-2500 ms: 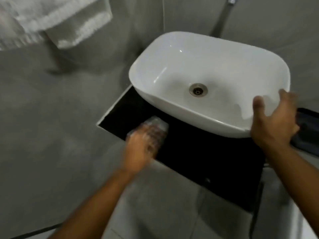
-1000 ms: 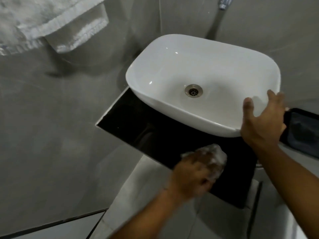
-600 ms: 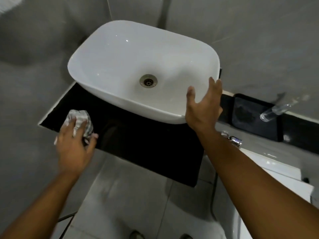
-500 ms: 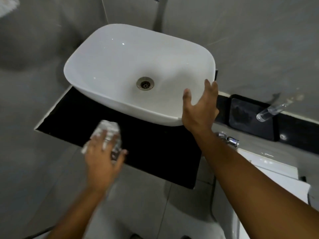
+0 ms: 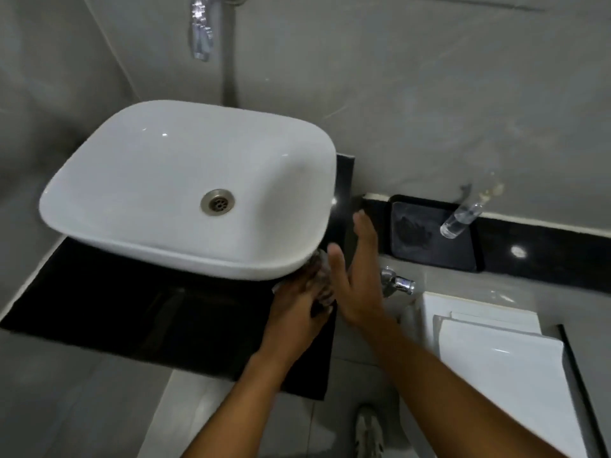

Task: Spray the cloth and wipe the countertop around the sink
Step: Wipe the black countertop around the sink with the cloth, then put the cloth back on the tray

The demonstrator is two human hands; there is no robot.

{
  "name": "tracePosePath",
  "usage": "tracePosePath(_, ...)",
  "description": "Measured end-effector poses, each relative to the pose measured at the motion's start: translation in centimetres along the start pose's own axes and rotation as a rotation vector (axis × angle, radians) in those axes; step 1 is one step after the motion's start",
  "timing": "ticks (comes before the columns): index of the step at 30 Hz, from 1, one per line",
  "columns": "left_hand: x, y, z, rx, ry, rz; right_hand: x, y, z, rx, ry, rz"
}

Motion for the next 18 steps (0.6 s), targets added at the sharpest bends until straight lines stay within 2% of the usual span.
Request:
tracePosePath(2, 0.5, 0.8, -0.7, -0.096, -0.003, 0.066, -2.0, 0.7, 3.1, -0.079, 0.165, -0.076)
tracePosePath(4, 1.1, 0.4, -0.6, -0.204, -0.003, 0.099, -3.4, -0.3, 4.4, -0.079, 0.371, -0.262)
tracePosePath(5, 1.9, -0.4, -0.2, -0.259, -0.004, 0.087, -3.3, -0.5, 5.0, -0.09, 0.416, -0.311)
tracePosePath(9, 8.5, -5.1, 3.0, -0.355, -0.025, -0.025, 1.5, 4.0, 9.6, -0.253, 0.25, -0.154)
tracePosePath(13, 15.2, -10.7, 5.2, -0.354, 0.019, -0.191, 6.8, 9.0, 15.7, -0.44, 0.074, -0.14)
tracePosePath(15, 18.3, -13.3, 5.2, -0.304, 0.032, -0.229, 9.0, 10.3, 18.7, -0.545, 0.042, -0.176)
tracePosePath(18, 21.6, -16.0, 4.4, -0.103, -0.06, -0.205, 11.2, 10.4, 22.0, -0.632, 0.051, -0.206)
Point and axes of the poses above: each hand's wrist, its own x-axis towards the middle knuckle, its own y-axis out of the back of the hand, z = x × y, the point moved 8 cm from there along x, towards the middle knuckle, and after that the axes turned 11 degrees about -x, right-handed, at the moved point
